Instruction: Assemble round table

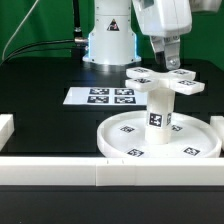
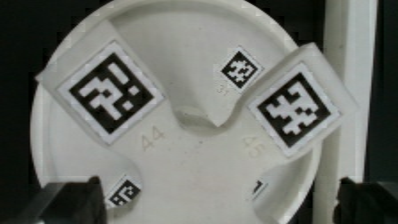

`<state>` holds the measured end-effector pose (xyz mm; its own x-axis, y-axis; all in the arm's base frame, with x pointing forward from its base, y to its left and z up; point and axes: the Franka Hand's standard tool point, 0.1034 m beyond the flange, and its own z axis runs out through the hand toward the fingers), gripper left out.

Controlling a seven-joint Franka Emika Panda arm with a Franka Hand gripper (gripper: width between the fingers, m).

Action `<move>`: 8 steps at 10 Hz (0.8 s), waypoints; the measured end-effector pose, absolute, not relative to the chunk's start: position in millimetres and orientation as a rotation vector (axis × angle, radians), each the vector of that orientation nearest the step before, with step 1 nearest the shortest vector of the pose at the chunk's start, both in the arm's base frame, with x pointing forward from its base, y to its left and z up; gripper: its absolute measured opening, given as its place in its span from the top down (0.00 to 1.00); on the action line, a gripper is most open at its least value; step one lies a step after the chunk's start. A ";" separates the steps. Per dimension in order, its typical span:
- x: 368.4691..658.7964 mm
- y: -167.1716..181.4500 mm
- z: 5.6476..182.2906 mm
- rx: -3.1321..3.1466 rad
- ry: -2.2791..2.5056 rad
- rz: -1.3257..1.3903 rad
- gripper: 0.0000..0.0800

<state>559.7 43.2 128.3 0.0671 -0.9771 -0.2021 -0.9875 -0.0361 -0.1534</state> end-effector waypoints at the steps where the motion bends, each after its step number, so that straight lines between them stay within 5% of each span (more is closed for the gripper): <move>1: 559.4 43.8 127.6 -2.117 1.965 0.058 0.19; 8: 565.7 55.5 129.8 -2.739 1.055 -0.062 0.19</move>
Offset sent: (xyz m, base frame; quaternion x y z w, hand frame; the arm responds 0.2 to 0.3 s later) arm 0.0063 0.0046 -0.0008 -0.0439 0.0272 -0.3413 0.9385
